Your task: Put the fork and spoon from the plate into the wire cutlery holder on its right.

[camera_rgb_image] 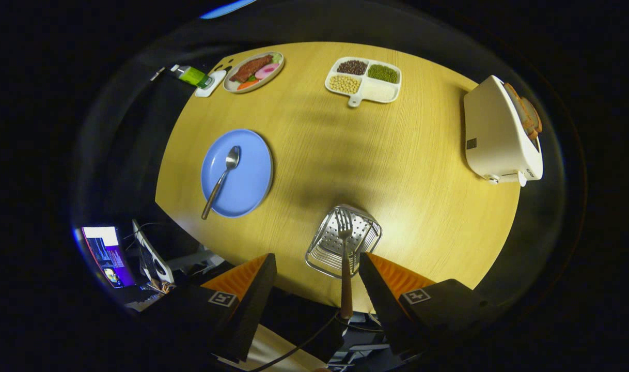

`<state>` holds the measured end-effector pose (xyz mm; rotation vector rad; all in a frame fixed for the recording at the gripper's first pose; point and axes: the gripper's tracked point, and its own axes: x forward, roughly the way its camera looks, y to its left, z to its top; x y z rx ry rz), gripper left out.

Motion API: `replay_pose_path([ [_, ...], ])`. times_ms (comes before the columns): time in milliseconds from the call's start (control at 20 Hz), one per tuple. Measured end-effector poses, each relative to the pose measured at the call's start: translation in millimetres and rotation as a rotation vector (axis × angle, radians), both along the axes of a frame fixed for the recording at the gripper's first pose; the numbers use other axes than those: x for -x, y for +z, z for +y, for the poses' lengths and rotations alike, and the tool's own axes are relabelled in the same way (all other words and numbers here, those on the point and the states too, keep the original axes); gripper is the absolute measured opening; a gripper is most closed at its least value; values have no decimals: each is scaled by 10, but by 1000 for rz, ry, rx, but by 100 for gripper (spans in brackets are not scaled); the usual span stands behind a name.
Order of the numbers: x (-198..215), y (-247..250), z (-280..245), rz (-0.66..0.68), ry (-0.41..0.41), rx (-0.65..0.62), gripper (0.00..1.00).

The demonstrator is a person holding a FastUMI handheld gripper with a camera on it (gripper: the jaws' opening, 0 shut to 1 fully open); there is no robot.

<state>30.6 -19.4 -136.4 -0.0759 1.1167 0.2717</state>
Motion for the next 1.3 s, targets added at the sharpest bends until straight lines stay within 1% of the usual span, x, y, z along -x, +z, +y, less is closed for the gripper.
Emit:
replay_pose_path([
  [100, 33, 72, 124, -86, -6, -22, 99],
  [250, 131, 102, 295, -179, -26, -55, 100],
  [350, 224, 74, 397, -207, -19, -56, 100],
  [450, 263, 55, 542, -235, 6, -57, 99],
  [650, 212, 70, 892, -314, 29, -77, 99],
  [750, 173, 74, 1121, -340, 28, -103, 99],
  [900, 59, 28, 1454, -353, 28, -148, 100],
  [1050, -61, -108, 1799, -317, 46, -182, 100],
  [1150, -184, -257, 1952, -289, 50, -169, 100],
  [1300, -343, -483, 2175, -251, 26, -150, 100],
])
